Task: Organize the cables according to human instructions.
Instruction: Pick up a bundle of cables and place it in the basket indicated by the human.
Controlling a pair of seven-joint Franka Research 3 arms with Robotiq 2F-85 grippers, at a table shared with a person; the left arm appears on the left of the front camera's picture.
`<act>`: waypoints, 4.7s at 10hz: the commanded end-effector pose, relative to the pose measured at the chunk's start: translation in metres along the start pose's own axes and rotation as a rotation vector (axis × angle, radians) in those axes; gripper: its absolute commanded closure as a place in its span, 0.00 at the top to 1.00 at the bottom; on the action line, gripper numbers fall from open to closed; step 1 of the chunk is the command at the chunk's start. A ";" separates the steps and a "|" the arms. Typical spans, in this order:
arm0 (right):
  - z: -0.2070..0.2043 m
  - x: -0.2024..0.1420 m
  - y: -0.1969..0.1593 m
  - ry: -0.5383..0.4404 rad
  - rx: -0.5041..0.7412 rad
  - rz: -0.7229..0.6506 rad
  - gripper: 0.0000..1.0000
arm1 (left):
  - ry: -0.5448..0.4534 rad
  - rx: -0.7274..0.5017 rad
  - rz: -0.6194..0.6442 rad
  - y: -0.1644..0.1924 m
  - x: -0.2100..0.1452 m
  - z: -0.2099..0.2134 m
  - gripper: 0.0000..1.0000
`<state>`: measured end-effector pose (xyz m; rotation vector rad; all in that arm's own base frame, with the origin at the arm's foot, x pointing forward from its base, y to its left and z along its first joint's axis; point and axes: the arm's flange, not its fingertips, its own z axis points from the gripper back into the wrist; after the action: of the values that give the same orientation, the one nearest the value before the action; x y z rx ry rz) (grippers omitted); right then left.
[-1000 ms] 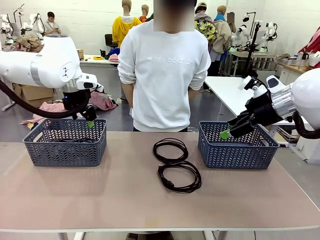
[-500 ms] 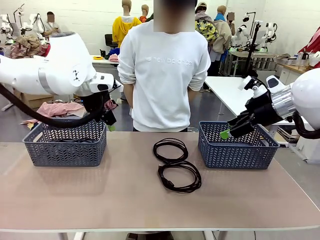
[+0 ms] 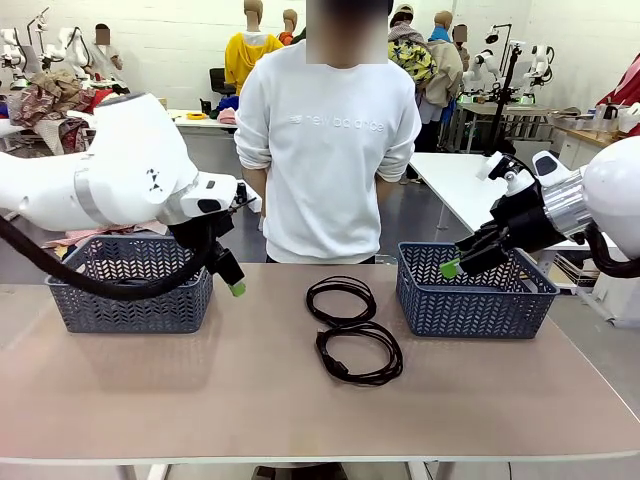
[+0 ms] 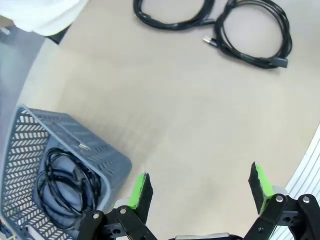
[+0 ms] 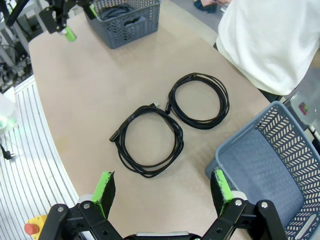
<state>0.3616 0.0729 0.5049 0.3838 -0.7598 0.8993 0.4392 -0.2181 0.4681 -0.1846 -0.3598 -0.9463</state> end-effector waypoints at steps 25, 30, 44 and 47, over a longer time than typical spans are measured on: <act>-0.001 0.000 -0.001 -0.018 0.014 -0.003 1.00 | 0.006 -0.003 -0.017 -0.009 -0.011 -0.001 1.00; -0.004 0.009 0.006 0.048 -0.011 0.002 1.00 | 0.006 -0.003 -0.017 -0.009 -0.011 -0.001 1.00; -0.169 0.051 0.080 0.461 -0.078 -0.196 1.00 | 0.006 -0.003 -0.017 -0.009 -0.011 -0.001 1.00; -0.167 0.040 0.081 0.445 -0.054 -0.182 1.00 | 0.006 -0.003 -0.017 -0.009 -0.011 -0.001 1.00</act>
<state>0.3840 0.2437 0.4181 0.1910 -0.3240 0.7548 0.4240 -0.2160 0.4614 -0.1823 -0.3532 -0.9725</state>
